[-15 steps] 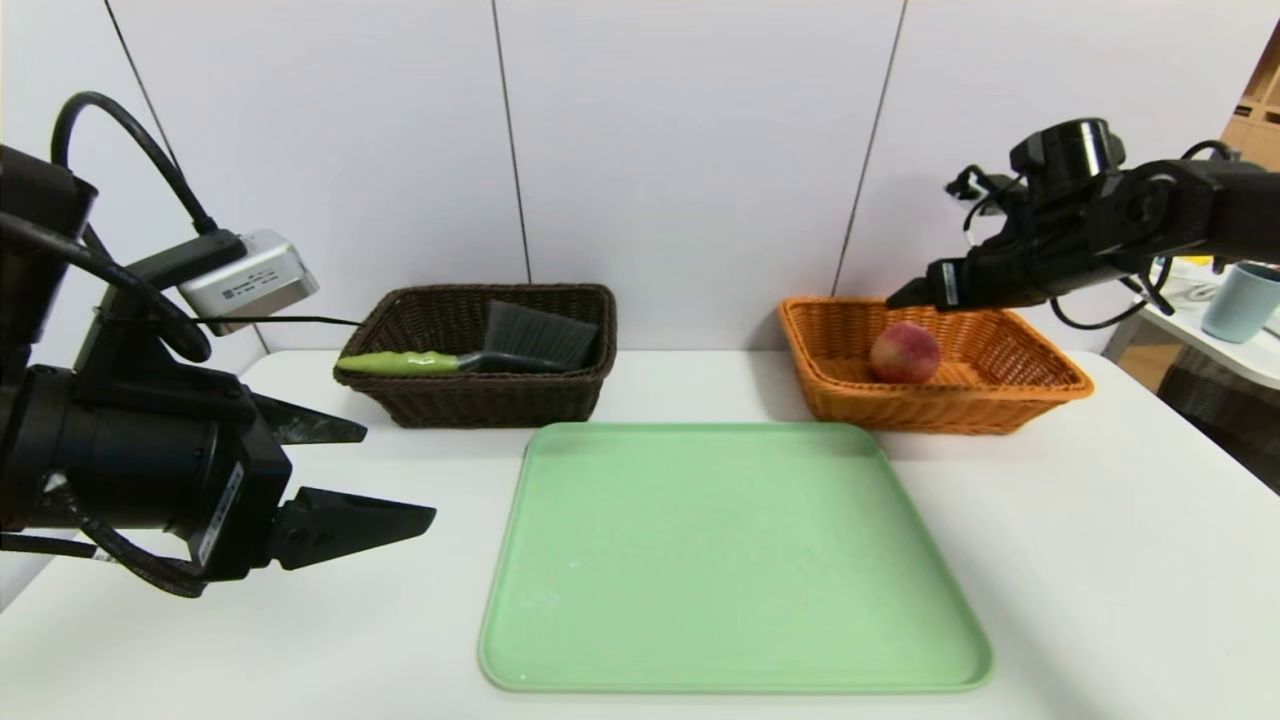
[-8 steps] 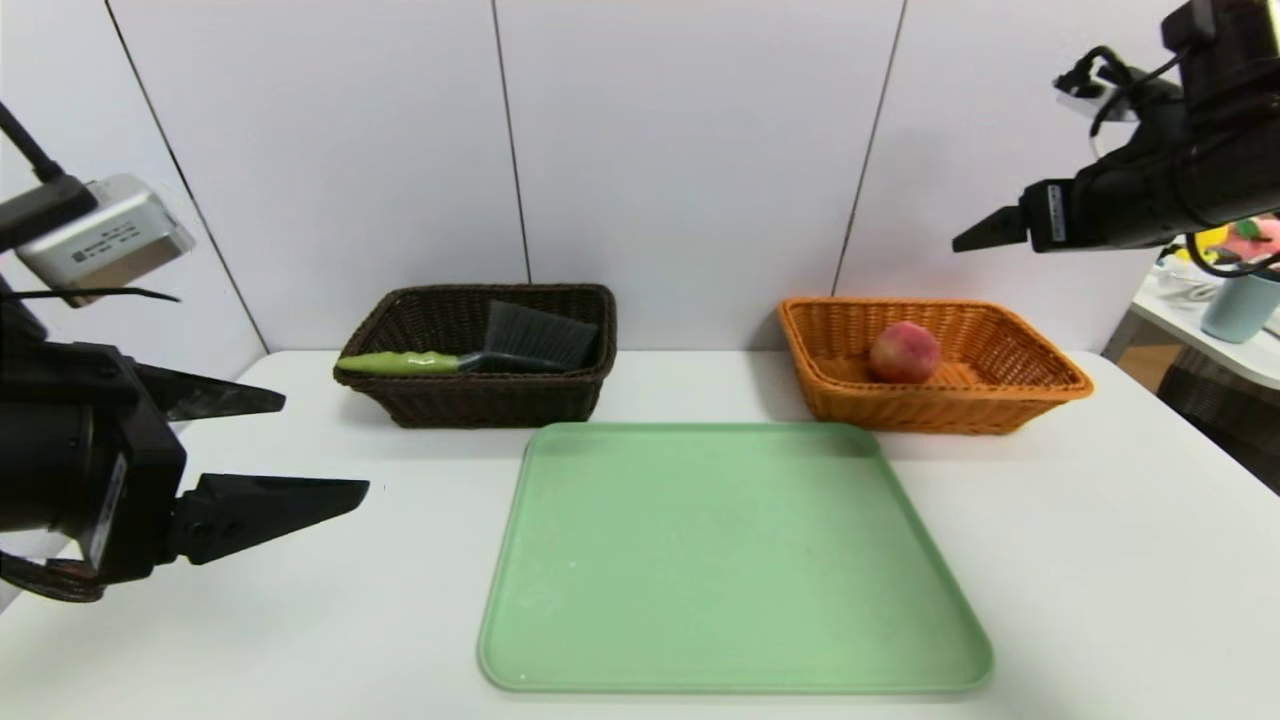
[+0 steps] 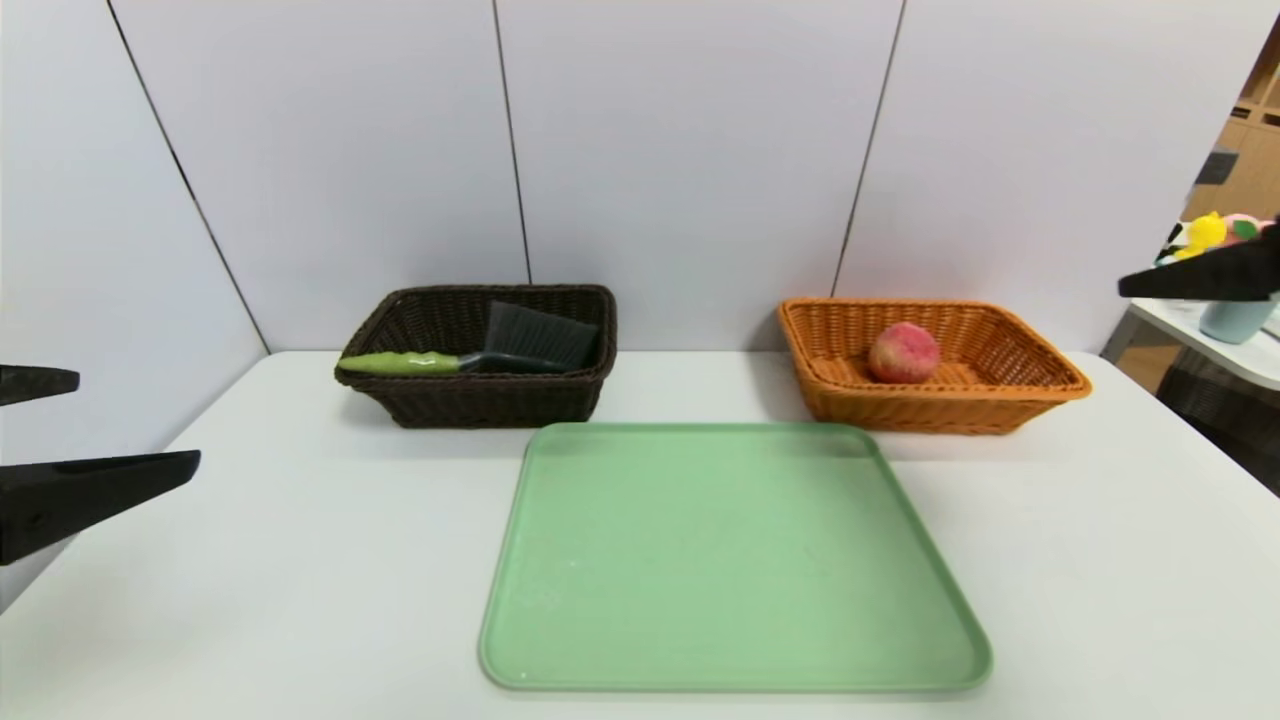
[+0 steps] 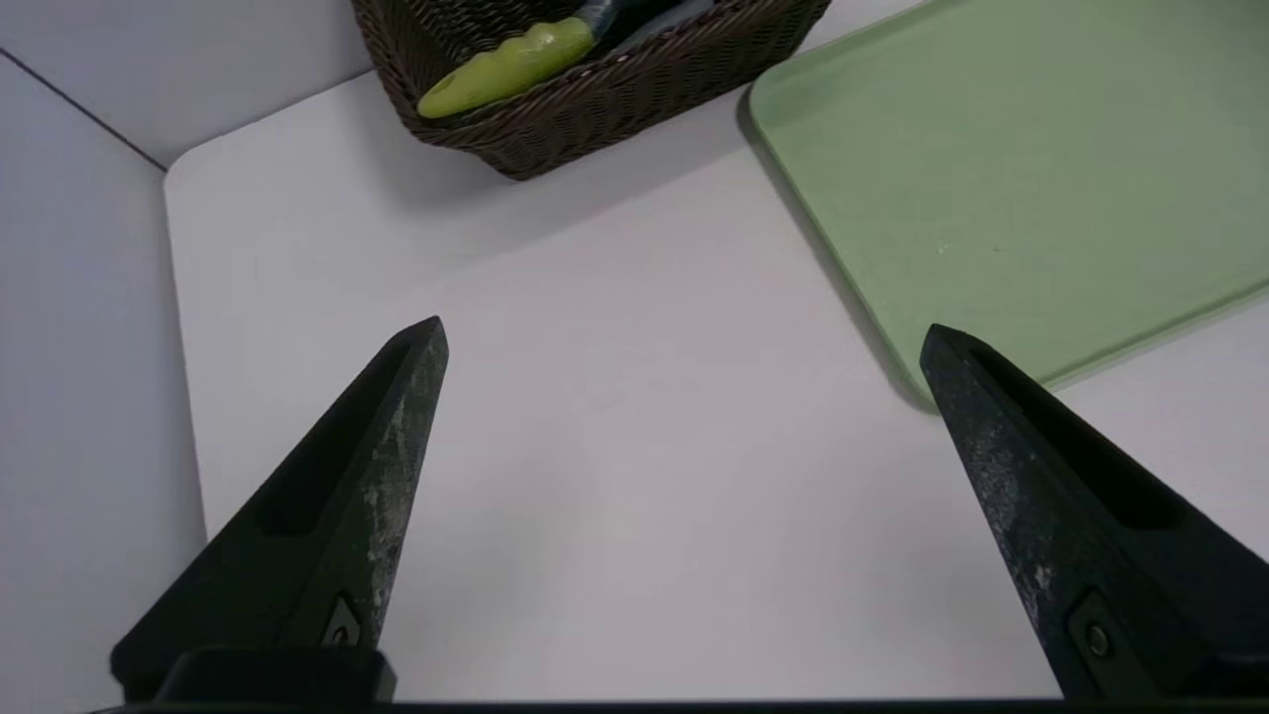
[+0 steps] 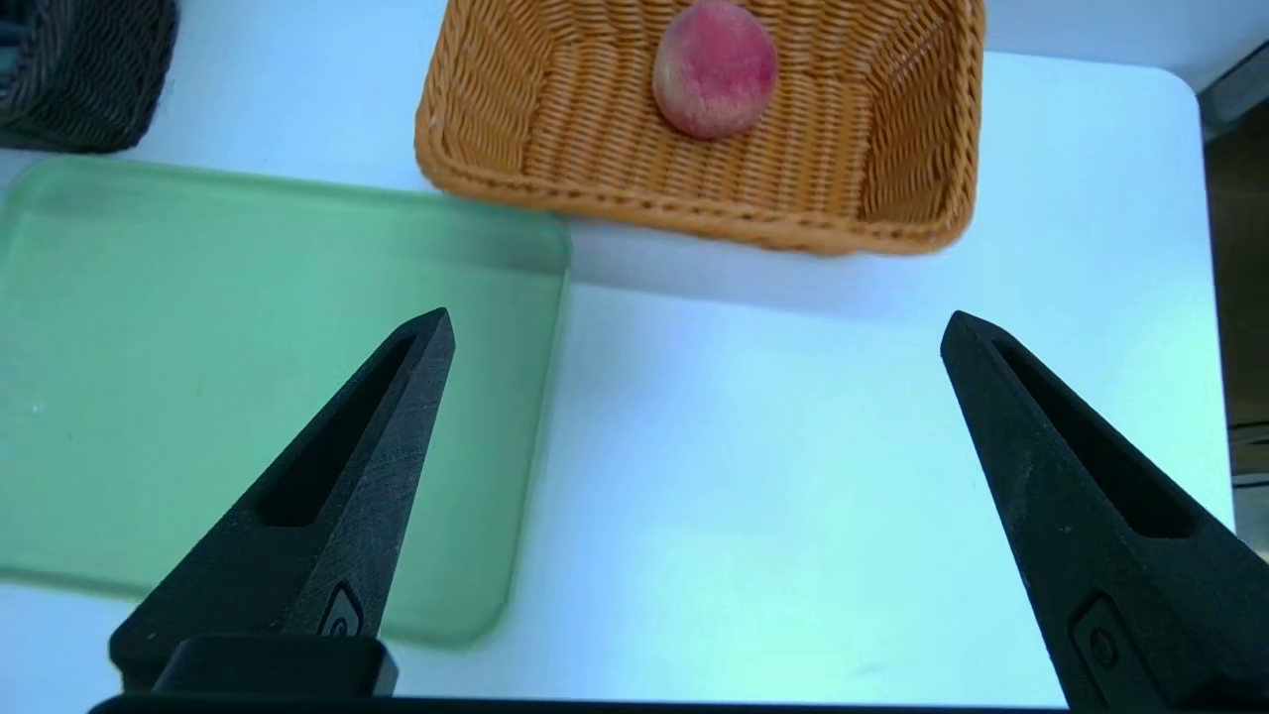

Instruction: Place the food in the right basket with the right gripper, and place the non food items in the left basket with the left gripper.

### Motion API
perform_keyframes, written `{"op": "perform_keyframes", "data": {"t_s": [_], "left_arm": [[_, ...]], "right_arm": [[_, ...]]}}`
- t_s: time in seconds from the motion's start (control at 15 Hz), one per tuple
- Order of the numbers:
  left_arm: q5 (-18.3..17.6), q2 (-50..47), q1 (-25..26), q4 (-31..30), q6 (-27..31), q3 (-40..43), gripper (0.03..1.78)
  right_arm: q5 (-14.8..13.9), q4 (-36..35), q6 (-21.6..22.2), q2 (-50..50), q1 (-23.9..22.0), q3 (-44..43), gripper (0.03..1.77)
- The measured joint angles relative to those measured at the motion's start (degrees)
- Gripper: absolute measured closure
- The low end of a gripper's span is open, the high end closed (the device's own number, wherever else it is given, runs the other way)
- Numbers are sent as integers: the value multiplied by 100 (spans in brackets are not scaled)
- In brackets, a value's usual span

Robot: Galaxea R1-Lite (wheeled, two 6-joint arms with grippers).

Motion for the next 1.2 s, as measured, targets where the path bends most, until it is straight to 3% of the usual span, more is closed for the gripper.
{"op": "perform_keyframes", "data": {"t_s": [0.53, 1.2], "left_arm": [[169, -1235, 339, -7, 1, 951, 12], [340, -2592, 460, 139, -5, 1840, 12]], "right_arm": [[-16, 384, -22, -2247, -18, 1286, 11], [72, 974, -50, -4180, -249, 2174, 11]]}}
